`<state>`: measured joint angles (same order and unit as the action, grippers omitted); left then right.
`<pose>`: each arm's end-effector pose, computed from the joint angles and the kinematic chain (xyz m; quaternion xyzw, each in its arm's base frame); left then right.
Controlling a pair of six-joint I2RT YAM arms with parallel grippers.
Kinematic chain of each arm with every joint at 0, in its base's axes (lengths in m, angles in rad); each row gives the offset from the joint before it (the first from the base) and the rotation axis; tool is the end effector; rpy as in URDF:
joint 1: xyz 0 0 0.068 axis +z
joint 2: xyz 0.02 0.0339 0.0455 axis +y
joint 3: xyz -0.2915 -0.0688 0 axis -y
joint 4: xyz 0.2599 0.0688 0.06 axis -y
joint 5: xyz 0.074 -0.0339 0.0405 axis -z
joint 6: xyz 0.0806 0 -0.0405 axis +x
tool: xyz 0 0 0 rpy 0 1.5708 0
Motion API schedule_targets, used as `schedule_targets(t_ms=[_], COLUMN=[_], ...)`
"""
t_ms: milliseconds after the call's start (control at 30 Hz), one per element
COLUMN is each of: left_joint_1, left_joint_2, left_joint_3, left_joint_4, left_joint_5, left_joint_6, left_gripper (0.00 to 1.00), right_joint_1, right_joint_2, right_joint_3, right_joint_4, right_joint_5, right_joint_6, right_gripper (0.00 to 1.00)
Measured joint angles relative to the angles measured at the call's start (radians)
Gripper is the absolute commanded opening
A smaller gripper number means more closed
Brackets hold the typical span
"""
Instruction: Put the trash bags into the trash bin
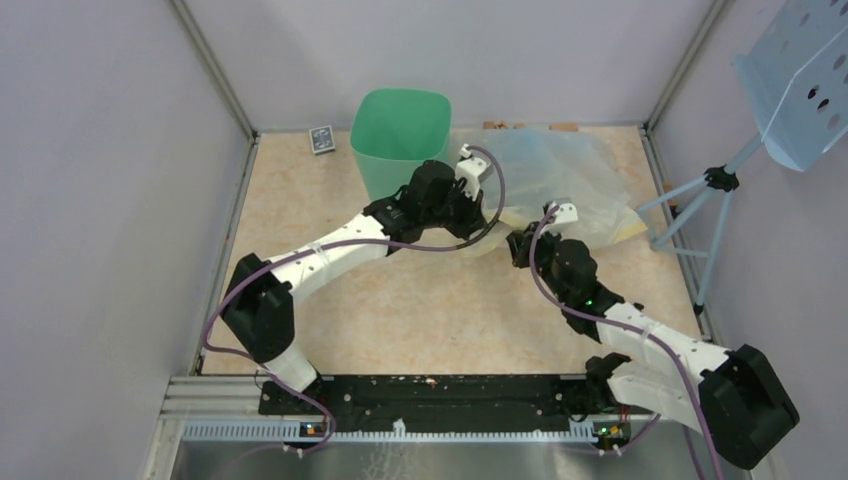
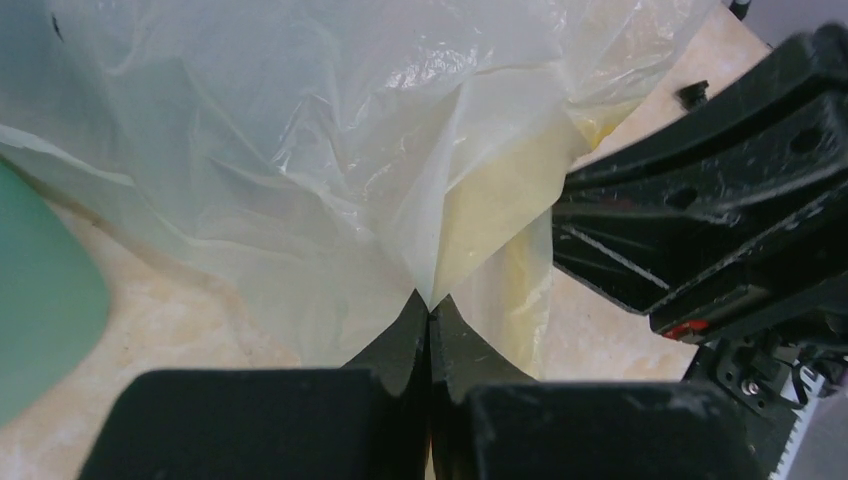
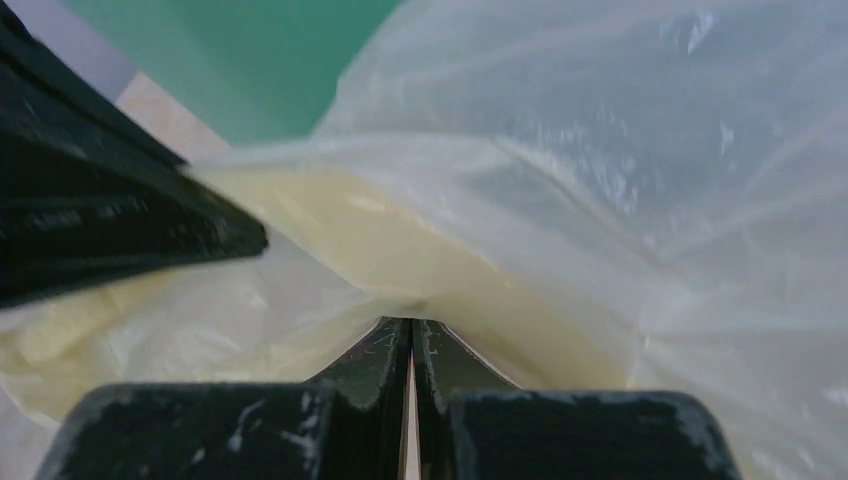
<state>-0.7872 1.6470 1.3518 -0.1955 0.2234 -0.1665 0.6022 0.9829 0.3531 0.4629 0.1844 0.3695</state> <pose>0.3000 -0.3263 0.3140 0.3149 0.7941 -0.3195 0.4101 0.2184 0.1322 0.2260 -0.0292 0.7621 0.2381 0.6014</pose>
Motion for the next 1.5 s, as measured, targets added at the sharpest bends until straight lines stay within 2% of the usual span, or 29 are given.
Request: schedule_targets(t_ms=[133, 433, 567, 800, 1000, 1233, 1500], left_joint_1=[0.0, 0.0, 0.0, 0.0, 0.0, 0.008, 0.046], left_joint_2=[-0.02, -0.037, -0.043, -0.043, -0.043, -0.043, -0.059], left_joint_3=[-0.038, -0.066, -0.081, -0.094, -0.095, -0.112, -0.143], left_joint_4=[0.014, 0.031, 0.032, 0.035, 0.041, 0.087, 0.176], left_joint_5=[0.043, 0.101, 0.095, 0.095, 0.124, 0.146, 0.153], left_joint_6=[-0.012, -0.031, -0.037, -0.042, -0.059, -0.113, -0.231], left_gripper=[0.0, 0.0, 0.0, 0.0, 0.0, 0.0, 0.0], right_joint_1=[-0.005, -0.064, -0.075, -0.089, -0.101, -0.101, -0.101], right_joint_2=[0.022, 0.079, 0.038, -0.142, -0.086, -0.003, 0.071], right_joint_3=[0.073, 0.114, 0.137, 0.166, 0.231, 0.225, 0.033], right_joint_4=[-0.005, -0.055, -0.153, -0.324, -0.384, -0.349, -0.098], right_joint_5=[0.015, -0.008, -0.039, -0.046, -0.047, -0.116, -0.23], right_joint_6=[-0.009, -0.005, 0.002, -0.003, -0.013, -0.024, 0.053], right_gripper=[0.0, 0.0, 0.0, 0.0, 0.0, 0.0, 0.0])
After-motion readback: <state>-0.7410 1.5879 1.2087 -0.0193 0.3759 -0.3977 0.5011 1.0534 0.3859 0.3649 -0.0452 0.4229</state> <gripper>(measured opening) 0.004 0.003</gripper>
